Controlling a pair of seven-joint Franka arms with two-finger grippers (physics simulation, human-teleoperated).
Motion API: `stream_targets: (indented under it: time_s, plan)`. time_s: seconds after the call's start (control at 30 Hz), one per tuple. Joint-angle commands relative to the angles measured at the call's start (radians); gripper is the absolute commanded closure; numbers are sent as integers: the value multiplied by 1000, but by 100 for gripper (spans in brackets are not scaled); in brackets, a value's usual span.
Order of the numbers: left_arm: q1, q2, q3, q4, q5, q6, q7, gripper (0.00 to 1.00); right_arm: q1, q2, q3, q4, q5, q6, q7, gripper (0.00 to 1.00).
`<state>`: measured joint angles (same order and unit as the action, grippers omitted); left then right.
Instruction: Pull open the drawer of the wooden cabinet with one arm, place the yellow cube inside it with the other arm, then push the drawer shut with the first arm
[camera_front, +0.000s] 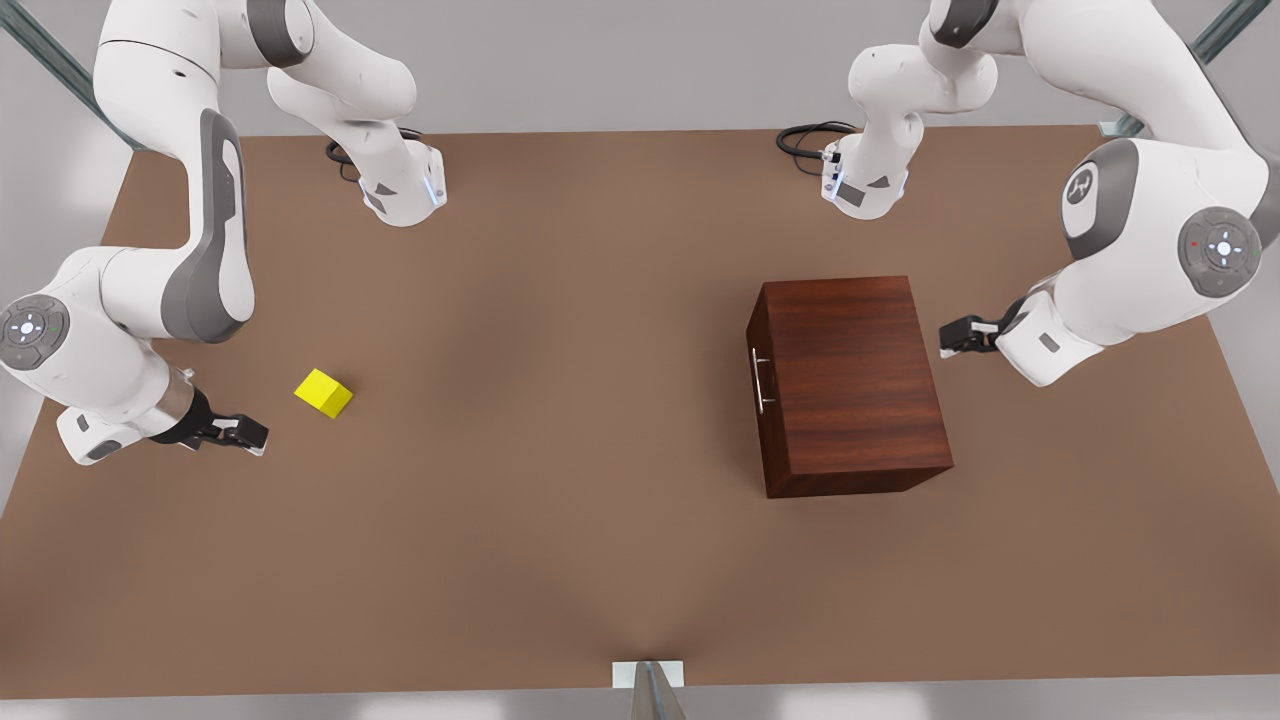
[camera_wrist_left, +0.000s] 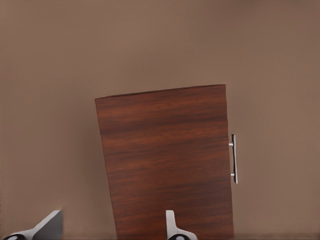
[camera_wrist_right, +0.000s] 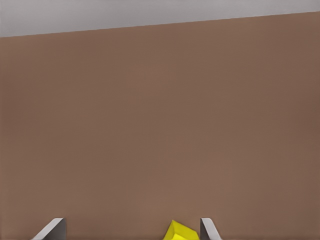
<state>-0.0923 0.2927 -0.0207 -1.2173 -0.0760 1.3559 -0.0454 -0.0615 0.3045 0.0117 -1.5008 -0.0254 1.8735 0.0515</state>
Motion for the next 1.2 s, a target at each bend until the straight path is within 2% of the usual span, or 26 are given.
stream_targets:
  time_s: [0.0,0.1,0.17,0.2,0.27,0.3,0.37,0.4,0.47,0.5,0.57,0.63,0.83,1.0,1.17]
  plan:
    - [6,0,2,1,5,-31,24,0,0,-1,1,1,1,3,10,0]
    - [-1,0,-4,-4,4,-18,41,0,-4,-2,-1,-6,-31,-7,13,0]
    - [-32,11,-16,-34,41,20,252,0,-12,-1,-9,-9,-62,-85,62,0]
    - [-105,29,-16,-19,47,69,211,0,-17,-1,-10,-7,-62,-152,57,0]
    - [-337,85,-18,5,123,183,-183,0,-37,-5,-15,-10,-59,-191,48,0]
    - [-452,120,-18,22,160,210,-280,0,-107,-36,-27,-9,-48,-194,48,0]
    - [-567,183,-47,36,245,227,-539,0,-103,-24,-18,-10,-50,-206,119,0]
    - [-572,192,-62,35,173,233,-711,0,-103,-24,-13,-9,-48,-198,128,0]
    - [-570,194,-59,-33,81,229,-752,0,-101,-11,-3,-10,-27,-192,194,0]
    - [-561,192,-44,-83,81,319,-853,0,-103,-11,-4,-15,7,-191,232,0]
    - [-550,198,-41,-114,74,428,-1068,0,-89,-45,1,-107,9,-140,295,0]
    - [-553,200,-42,-174,87,502,-1124,0,-89,-136,1,-268,9,-39,301,0]
    - [-613,264,-42,-176,409,457,-1114,0,-87,-202,2,-409,9,70,392,0]
    - [-595,295,-42,-200,484,462,-1041,0,-87,-248,4,-529,9,176,449,0]
    - [-583,307,-42,-205,564,453,-1028,0,-87,-243,5,-541,9,177,485,0]
